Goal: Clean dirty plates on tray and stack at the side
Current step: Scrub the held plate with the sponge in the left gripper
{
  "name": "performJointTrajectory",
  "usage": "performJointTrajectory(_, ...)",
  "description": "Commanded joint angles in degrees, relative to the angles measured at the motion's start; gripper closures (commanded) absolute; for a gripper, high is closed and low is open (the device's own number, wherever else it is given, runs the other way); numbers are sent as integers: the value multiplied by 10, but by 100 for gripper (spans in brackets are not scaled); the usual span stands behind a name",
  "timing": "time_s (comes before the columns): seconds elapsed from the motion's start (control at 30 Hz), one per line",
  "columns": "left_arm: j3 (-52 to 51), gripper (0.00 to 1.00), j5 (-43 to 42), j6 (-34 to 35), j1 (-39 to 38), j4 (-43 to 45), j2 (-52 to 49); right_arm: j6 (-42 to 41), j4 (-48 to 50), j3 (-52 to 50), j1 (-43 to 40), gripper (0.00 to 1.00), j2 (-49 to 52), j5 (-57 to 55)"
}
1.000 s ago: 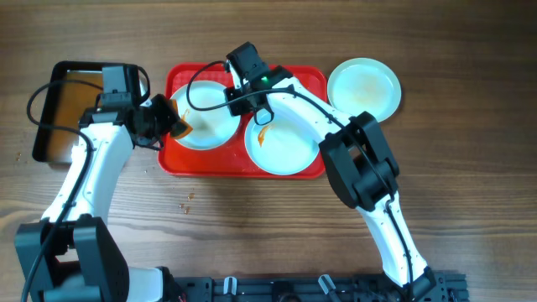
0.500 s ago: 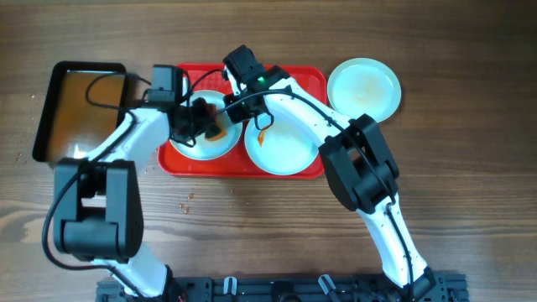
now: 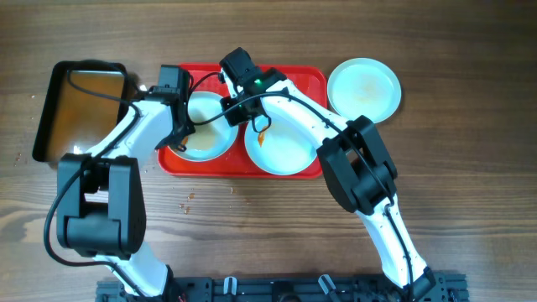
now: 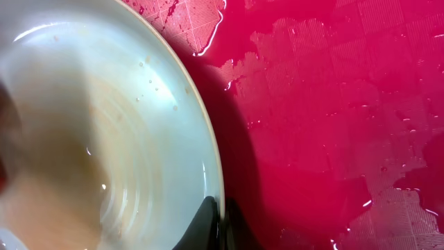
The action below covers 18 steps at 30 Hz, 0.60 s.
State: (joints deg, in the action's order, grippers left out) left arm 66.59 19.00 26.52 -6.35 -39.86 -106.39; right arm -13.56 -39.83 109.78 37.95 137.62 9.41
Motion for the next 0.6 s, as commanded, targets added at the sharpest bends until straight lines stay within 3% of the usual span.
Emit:
performJointTrajectory(0.0,17,96,-22,-8,7,24,25,15,-15,-17,-1,96,16,-27)
performJointTrajectory(0.13,17,96,-223,-8,5,94,21,15,-14,-17,-1,96,16,-26)
performJointTrajectory(0.23,17,96,-307,-3,4,138,-5,15,-12,-17,-1,96,16,-26)
performJointTrajectory(0.33,17,96,-314,-4,5,136,-37,14,-13,-17,-1,96,16,-26)
performJointTrajectory(0.37,17,96,-304,-4,5,130,-45,14,-13,-17,-1,96,16,-26)
performJointTrajectory(0.57,17,96,-12,-9,5,18,-45,14,-14,-17,-2,96,16,-37)
